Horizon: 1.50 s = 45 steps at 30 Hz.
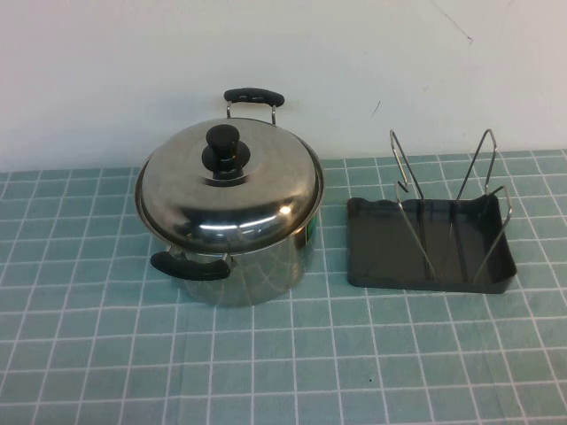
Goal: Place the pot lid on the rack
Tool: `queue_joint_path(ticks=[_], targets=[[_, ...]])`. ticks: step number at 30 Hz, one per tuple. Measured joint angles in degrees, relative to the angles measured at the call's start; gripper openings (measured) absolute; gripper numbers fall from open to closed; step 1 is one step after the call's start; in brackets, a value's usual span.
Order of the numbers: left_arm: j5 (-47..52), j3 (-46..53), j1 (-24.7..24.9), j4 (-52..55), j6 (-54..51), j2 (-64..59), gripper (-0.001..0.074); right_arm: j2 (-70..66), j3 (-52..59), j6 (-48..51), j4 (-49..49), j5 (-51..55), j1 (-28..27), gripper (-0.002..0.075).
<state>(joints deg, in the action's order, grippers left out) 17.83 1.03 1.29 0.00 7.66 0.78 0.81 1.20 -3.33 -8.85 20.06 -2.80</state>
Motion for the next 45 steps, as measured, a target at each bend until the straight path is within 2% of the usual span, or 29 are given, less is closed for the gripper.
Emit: queue_joint_path(ticks=[38, 42, 45], targets=[[-0.13, 0.00, 0.00, 0.00, -0.82, 0.00, -0.0002, 0.00, 0.00, 0.10, 0.00, 0.00, 0.00, -0.0001], [-4.41, 0.11, 0.00, 0.00, -0.82, 0.00, -0.0002, 0.00, 0.37, 0.10, 0.00, -2.90, 0.00, -0.0001], [-14.72, 0.11, 0.00, 0.00, -0.82, 0.00, -0.0002, 0.00, 0.46, 0.10, 0.00, -9.90, 0.00, -0.0001]])
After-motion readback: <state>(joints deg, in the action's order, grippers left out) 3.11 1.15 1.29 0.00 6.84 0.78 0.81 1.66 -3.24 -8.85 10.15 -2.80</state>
